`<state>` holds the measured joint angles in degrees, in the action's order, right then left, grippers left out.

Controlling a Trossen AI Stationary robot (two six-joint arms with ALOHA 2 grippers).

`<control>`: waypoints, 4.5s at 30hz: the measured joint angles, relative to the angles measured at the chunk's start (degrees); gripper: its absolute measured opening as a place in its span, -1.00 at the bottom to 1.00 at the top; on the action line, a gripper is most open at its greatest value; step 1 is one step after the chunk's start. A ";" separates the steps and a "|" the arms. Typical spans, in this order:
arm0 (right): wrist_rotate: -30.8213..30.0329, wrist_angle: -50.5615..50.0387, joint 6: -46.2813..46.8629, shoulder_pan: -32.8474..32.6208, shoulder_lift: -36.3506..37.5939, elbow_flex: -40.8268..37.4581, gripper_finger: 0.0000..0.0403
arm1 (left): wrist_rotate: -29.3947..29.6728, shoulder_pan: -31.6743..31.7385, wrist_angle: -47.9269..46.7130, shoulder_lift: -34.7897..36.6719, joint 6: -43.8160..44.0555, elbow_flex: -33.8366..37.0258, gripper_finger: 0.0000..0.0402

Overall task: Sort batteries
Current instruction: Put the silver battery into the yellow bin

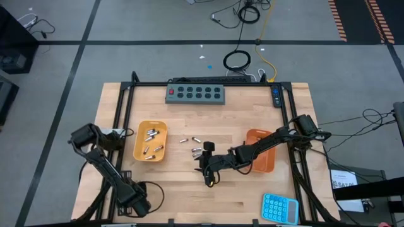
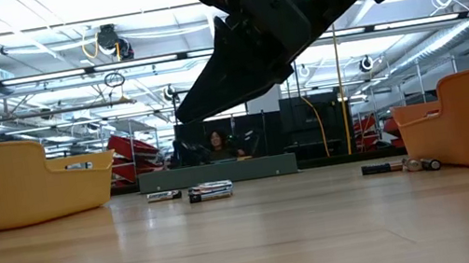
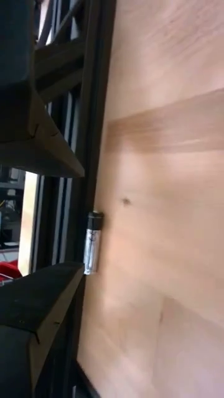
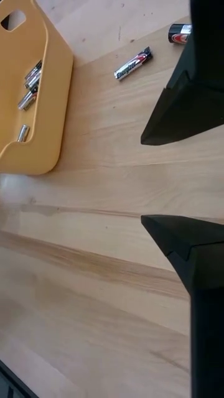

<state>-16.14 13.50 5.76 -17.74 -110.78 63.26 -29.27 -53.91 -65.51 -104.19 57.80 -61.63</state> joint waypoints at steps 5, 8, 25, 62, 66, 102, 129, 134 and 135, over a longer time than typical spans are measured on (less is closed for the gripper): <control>0.00 0.00 0.16 0.00 0.00 0.00 -0.08 | 0.08 -0.72 0.03 -1.56 0.15 0.29 0.21; 0.00 0.00 0.15 0.00 0.00 0.00 -0.08 | -0.22 -1.00 -0.04 -2.55 -0.54 0.29 0.21; 0.00 0.00 0.00 0.00 0.00 0.00 -0.08 | -0.35 -4.11 -0.72 -3.32 -12.67 1.12 0.21; 0.00 -0.02 0.09 0.00 0.00 0.00 -0.08 | 5.52 -4.79 -6.42 -3.23 -16.84 1.05 0.21; 0.00 0.00 0.15 0.00 0.00 0.00 -0.08 | 3.66 -3.34 -7.49 -1.57 -11.58 -1.48 0.21; 0.00 1.73 1.05 -1.14 0.00 0.00 -0.08 | 16.66 -5.84 23.45 2.92 50.00 3.19 -0.04; 0.00 1.70 1.05 -1.14 0.00 0.00 -0.08 | 22.32 -6.14 11.36 -2.75 25.96 -1.82 -0.89; 0.00 1.68 1.27 -1.14 0.00 0.00 -0.08 | 34.49 -5.74 -2.94 -3.03 25.22 -6.90 -0.90; 0.00 1.70 1.53 -1.14 0.00 0.00 -0.08 | 34.99 -5.83 -4.26 -2.97 24.98 -7.58 -0.90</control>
<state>-16.14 15.20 7.29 -18.87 -110.78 63.26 5.72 -59.74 -69.76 -107.15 82.78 -69.21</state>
